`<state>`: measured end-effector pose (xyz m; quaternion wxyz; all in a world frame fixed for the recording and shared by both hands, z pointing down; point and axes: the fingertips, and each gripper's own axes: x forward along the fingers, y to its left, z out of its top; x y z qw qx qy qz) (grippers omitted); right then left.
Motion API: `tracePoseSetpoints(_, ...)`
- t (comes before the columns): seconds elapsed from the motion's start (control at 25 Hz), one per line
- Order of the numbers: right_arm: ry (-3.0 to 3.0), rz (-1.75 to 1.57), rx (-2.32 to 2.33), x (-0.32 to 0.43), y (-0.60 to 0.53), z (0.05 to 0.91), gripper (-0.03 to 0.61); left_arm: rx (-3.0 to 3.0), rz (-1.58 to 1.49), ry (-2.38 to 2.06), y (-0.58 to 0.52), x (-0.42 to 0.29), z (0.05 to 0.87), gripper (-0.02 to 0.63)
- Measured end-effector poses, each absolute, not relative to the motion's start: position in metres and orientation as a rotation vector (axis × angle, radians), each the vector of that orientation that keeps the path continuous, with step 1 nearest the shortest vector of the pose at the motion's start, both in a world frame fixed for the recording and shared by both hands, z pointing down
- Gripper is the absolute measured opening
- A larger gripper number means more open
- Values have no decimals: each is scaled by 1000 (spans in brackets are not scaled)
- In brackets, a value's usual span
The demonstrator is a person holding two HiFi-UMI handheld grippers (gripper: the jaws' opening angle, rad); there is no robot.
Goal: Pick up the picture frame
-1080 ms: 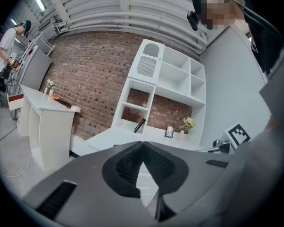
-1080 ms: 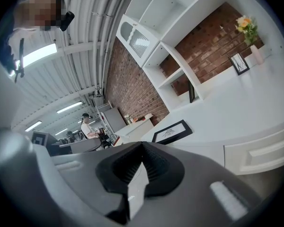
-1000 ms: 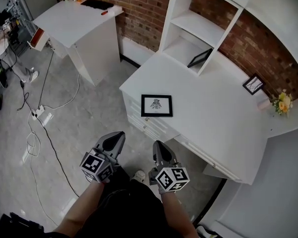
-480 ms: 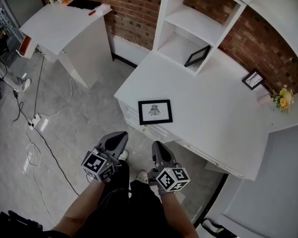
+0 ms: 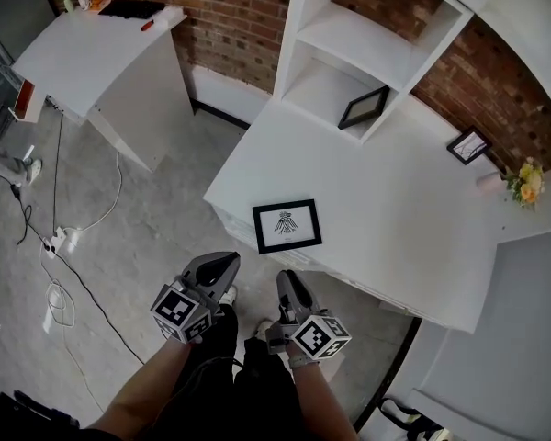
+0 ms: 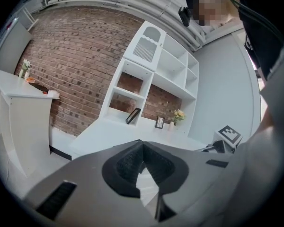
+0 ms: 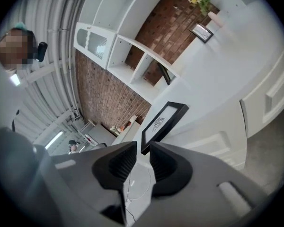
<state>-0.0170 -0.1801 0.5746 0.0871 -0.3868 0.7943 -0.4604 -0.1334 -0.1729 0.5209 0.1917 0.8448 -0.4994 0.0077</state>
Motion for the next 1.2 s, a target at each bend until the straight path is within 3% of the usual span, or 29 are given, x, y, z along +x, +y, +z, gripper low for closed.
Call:
tracePoseSetpoints(0.24, 2239, -1458, -1170, -25, -188, 586, 97, 2384, 55, -1310, -187, -136, 537, 2)
tracePoseSetpoints(0.76, 1978, -1578, -1037, -48, -213, 592, 217, 2379, 73, -1184, -206, -136, 566, 2)
tracePoseSetpoints(1.2, 1821, -1636, -994, -56, -228, 608, 225, 2378, 82, -1113, -213, -133, 579, 2)
